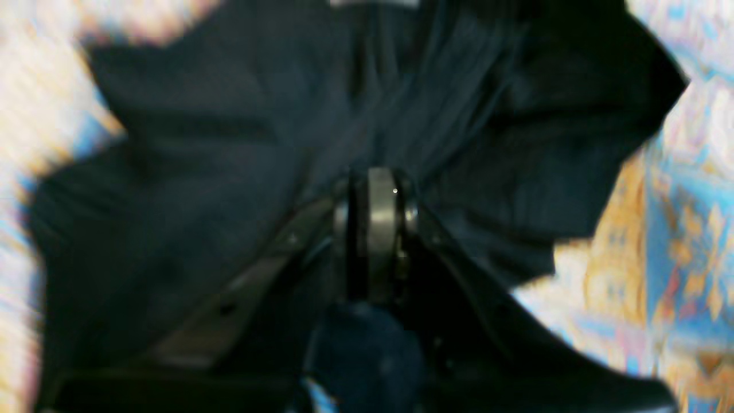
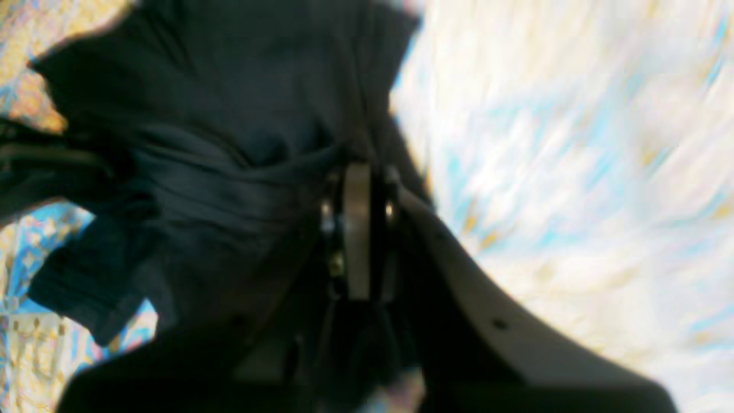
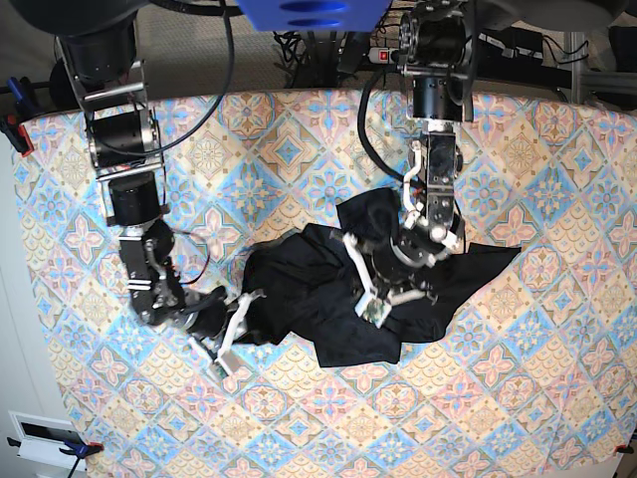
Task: Layout the t-shirt on the table in an organized manner, then fold the t-shirt properly
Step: 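Lift the shirt with both grippers, raising it off the table, then swing the lifted shirt and lower it back onto the table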
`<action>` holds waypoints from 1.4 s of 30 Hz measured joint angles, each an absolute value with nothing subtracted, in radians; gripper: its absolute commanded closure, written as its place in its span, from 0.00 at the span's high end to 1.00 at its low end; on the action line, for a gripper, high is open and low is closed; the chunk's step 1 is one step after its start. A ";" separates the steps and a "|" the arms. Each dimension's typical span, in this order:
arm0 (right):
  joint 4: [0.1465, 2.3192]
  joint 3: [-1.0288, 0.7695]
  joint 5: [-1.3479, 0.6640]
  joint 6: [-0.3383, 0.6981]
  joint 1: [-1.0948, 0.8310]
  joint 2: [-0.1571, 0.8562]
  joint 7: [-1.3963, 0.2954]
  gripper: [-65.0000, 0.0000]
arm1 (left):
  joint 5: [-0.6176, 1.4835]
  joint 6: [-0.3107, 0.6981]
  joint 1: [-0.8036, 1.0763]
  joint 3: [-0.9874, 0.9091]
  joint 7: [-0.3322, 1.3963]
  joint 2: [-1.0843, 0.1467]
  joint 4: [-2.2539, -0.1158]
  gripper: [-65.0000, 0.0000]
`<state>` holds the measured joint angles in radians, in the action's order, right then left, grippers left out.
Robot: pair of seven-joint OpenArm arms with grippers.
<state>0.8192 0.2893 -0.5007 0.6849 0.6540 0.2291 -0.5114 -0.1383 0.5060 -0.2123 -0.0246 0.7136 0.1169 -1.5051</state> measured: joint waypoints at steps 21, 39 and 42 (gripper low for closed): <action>0.900 0.145 -0.413 0.701 1.089 0.251 -0.591 0.00 | -0.125 0.387 -0.810 -0.027 0.932 0.125 -1.535 0.00; 0.902 0.144 -0.299 0.727 1.266 0.316 -0.546 0.00 | -0.087 0.358 -1.214 -0.012 1.024 0.136 -1.529 0.00; 0.905 0.144 -0.308 0.729 1.274 0.329 -0.546 0.00 | -0.081 0.359 -1.253 -0.012 1.026 0.136 -1.528 0.00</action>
<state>0.9047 0.1440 -0.3080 0.7292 1.2736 0.3294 -0.5465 -0.0807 0.3592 -1.2526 -0.0116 1.0256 0.1360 -1.5284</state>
